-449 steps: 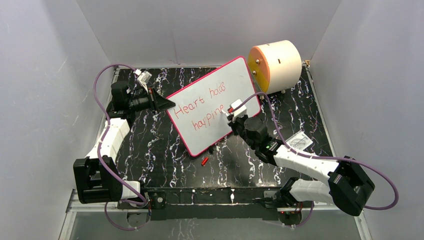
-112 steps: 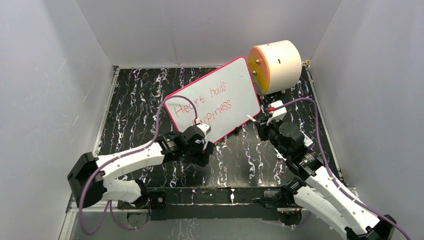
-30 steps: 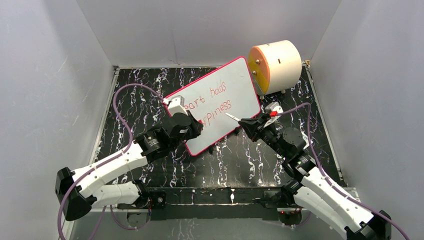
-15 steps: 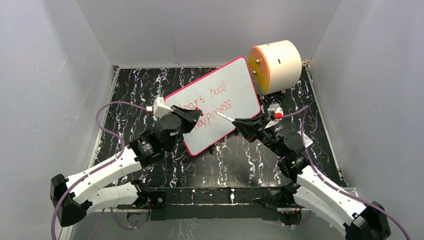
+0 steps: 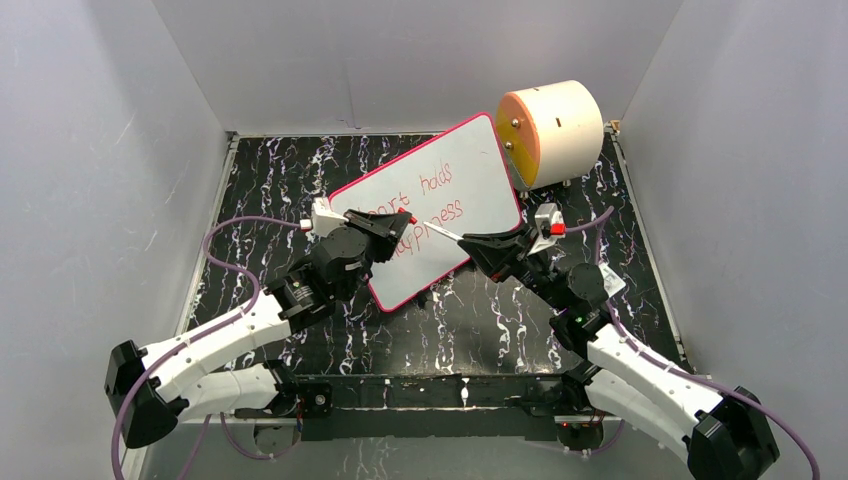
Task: Write a sentence on the whiteboard
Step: Close the whiteboard marker at the center of the board.
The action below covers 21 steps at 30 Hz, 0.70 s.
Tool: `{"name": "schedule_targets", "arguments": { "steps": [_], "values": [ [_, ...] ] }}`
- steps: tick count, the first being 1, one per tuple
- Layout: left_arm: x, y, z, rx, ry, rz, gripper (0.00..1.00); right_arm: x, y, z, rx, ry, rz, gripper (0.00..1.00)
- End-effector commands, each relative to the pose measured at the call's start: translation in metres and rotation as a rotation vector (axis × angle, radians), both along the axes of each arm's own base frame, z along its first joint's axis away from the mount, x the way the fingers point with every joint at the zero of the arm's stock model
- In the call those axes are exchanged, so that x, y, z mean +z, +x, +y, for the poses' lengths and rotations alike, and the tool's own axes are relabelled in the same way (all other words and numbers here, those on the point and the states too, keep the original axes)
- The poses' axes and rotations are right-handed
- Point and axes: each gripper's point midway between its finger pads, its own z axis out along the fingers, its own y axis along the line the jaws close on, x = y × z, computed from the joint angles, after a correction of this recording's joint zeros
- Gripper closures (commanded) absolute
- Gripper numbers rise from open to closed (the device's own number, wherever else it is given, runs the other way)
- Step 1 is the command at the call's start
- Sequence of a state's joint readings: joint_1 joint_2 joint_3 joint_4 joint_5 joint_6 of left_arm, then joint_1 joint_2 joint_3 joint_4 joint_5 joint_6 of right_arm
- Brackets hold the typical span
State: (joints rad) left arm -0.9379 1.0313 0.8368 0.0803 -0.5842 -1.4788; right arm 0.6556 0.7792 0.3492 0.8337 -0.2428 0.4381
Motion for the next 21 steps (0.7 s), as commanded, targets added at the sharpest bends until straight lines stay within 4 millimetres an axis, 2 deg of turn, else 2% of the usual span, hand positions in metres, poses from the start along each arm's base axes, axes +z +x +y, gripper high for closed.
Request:
{"name": "schedule_targets", "arguments": {
  "steps": [1, 21],
  "values": [
    [0.0051, 0.0040, 0.0034, 0.034, -0.053, -0.011, 1.00, 0.0236, -0.0074, 0.0007, 0.033, 0.053, -0.074, 1.00],
    [0.0037, -0.0003, -0.0031, -0.012, -0.060, -0.019, 1.00, 0.0251, -0.0053, 0.0034, 0.039, 0.058, -0.072, 1.00]
  ]
}}
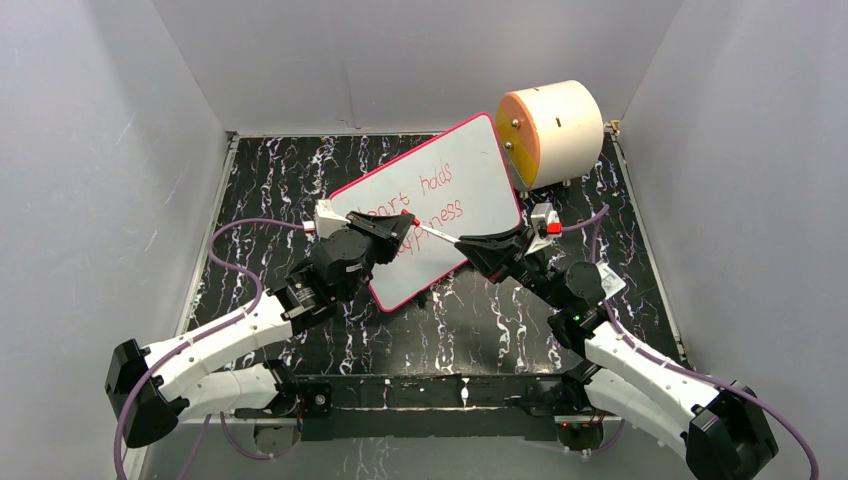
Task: Write a sentence on the whiteboard
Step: Close the whiteboard marker at the center of the board.
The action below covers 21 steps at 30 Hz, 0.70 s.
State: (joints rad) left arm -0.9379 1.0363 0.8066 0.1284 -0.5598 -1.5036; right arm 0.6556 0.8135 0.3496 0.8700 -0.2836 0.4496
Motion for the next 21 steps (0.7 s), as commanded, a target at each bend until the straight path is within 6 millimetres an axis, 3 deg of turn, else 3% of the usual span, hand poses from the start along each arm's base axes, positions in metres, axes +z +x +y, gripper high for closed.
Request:
{"name": "schedule_targets", "arguments": {
  "steps": [1, 21],
  "values": [
    [0.0089, 0.0007, 0.0021, 0.005, -0.025, -0.025, 1.00, 0.0272, -0.0021, -0.0029, -0.003, 0.060, -0.069, 1.00],
    [0.0119, -0.0050, -0.0068, -0.051, -0.050, -0.028, 1.00, 0.0238, 0.0040, -0.0087, -0.053, 0.066, -0.060, 1.00]
  ]
}}
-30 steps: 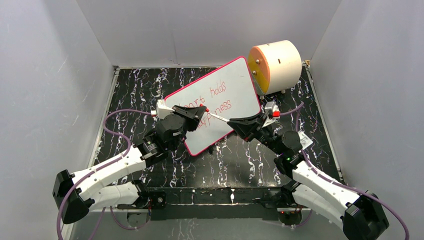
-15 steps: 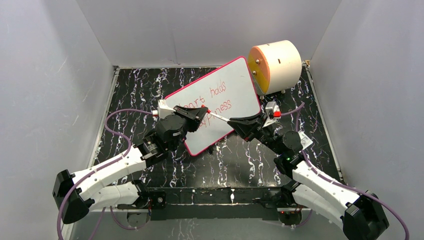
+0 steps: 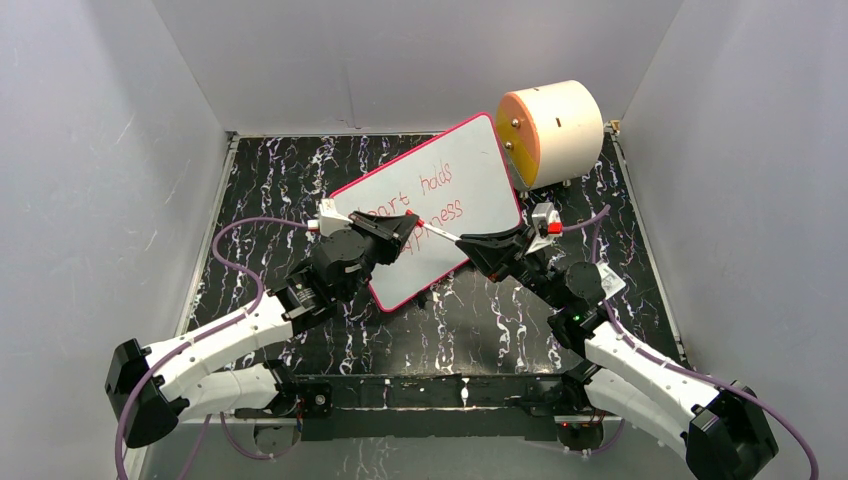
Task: Write a sentence on the whiteboard
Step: Close the whiteboard marker at the center of the board.
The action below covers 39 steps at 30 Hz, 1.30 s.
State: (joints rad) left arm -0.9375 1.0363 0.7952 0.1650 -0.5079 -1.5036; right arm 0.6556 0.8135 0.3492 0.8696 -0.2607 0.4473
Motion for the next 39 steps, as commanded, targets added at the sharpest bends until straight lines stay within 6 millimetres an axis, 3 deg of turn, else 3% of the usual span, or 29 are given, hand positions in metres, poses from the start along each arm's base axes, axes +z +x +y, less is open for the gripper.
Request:
{"name": "schedule_targets", "arguments": {
  "steps": [1, 14, 31, 39],
  "values": [
    [0.009, 0.000, 0.000, -0.006, -0.026, -0.019, 1.00, 0.024, 0.000, -0.006, -0.028, 0.066, -0.064, 1.00],
    [0.002, 0.001, -0.025, -0.066, -0.137, 0.016, 1.00, 0.038, 0.007, -0.016, -0.078, 0.210, -0.097, 1.00],
    [-0.005, 0.001, -0.052, -0.160, -0.128, 0.010, 1.00, 0.038, 0.023, 0.009, -0.060, 0.182, -0.100, 1.00],
    [-0.011, -0.006, -0.065, -0.221, -0.133, 0.006, 1.00, 0.034, 0.028, 0.008, -0.067, 0.216, -0.043, 1.00]
  ]
}}
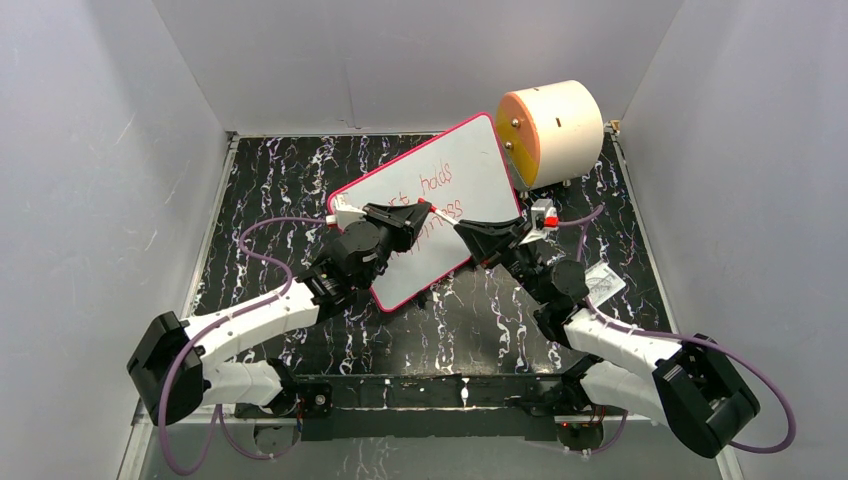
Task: Write a sentence on the whiteboard
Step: Close the whiteboard marker at the center of the board.
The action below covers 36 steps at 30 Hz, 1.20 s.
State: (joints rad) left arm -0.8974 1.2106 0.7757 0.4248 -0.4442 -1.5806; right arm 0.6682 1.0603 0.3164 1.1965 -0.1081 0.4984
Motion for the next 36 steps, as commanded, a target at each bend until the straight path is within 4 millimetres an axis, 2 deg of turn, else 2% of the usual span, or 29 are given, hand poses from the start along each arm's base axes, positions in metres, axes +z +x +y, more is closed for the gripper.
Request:
{"name": "schedule_targets", "arguments": {
  "steps": [1, 10, 17, 24, 29, 36],
  "values": [
    [0.000, -0.035, -0.036, -0.213, -0.006, -0.014, 1.00, 0.046, -0.009, 0.003, 0.041, 0.120, -0.080, 1.00],
    [-0.001, -0.046, -0.043, -0.242, -0.001, -0.051, 1.00, 0.051, -0.006, 0.001, 0.056, 0.218, 0.004, 1.00],
    [-0.004, -0.058, -0.054, -0.281, 0.032, -0.093, 1.00, 0.043, 0.005, -0.009, 0.024, 0.344, 0.171, 1.00],
    [-0.004, -0.066, -0.066, -0.323, 0.063, -0.132, 1.00, 0.042, 0.005, -0.002, 0.062, 0.357, 0.212, 1.00],
    [-0.006, -0.066, -0.060, -0.302, 0.081, -0.131, 1.00, 0.034, 0.006, -0.001, 0.023, 0.254, 0.141, 1.00],
    [-0.012, -0.063, -0.042, -0.252, 0.171, -0.133, 1.00, 0.025, 0.004, -0.016, -0.061, 0.167, 0.120, 1.00]
  ]
}}
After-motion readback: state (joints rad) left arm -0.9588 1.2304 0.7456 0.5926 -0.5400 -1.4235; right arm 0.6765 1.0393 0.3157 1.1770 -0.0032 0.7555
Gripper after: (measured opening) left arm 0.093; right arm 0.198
